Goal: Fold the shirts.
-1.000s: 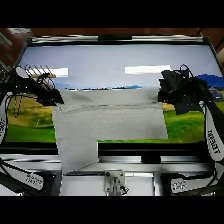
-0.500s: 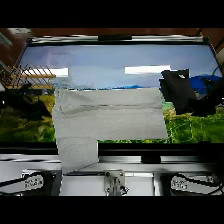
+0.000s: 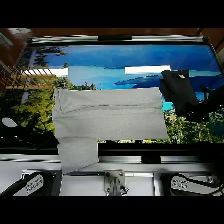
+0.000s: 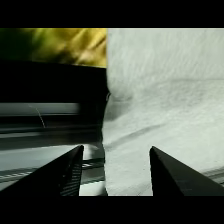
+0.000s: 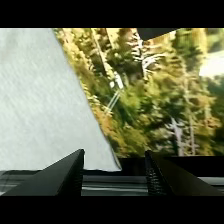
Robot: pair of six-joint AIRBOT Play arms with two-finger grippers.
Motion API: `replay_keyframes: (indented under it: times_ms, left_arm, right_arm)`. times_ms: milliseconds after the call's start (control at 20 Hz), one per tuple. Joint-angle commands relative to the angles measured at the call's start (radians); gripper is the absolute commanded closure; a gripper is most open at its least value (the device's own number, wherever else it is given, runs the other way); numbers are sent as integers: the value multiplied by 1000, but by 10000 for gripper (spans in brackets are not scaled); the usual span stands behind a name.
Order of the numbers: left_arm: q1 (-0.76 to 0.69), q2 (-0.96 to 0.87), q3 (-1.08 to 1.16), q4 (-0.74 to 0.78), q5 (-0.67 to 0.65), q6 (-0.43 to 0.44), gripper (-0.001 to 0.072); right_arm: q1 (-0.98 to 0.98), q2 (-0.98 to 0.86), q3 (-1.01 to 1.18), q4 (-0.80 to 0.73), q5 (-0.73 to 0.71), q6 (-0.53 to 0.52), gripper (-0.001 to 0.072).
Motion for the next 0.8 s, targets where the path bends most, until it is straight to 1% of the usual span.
replay_keyframes:
  times_ms: [0,250,300,350,400,500,550,600,650,750]
  left_arm:
    - [-39,-3,-50,-12,60,8,232]
    - [-52,-24,-57,-47,97,7,232]
    - [-52,-31,-63,-71,105,7,245]
    - [-52,-38,-68,-90,109,7,282]
    - [-52,-43,-69,-98,108,8,420]
    - [-52,-43,-69,-104,100,23,605]
    - [-52,-43,-69,-110,90,34,676]
    - [-52,-43,-69,-117,80,44,673]
    - [-52,-42,-69,-124,68,58,673]
    - [-52,-40,-68,-124,59,58,673]
  right_arm:
    - [2,1,-32,18,23,-8,218]
    - [2,1,-61,18,42,-6,218]
    - [2,1,-75,18,43,-6,218]
    - [2,1,-95,18,45,-7,210]
    - [2,1,-119,18,45,-9,210]
    - [2,1,-173,30,44,-24,210]
    - [2,1,-205,51,44,-39,209]
    - [2,1,-235,73,45,-55,125]
    - [2,1,-266,95,47,-80,101]
    - [2,1,-304,109,71,-90,101]
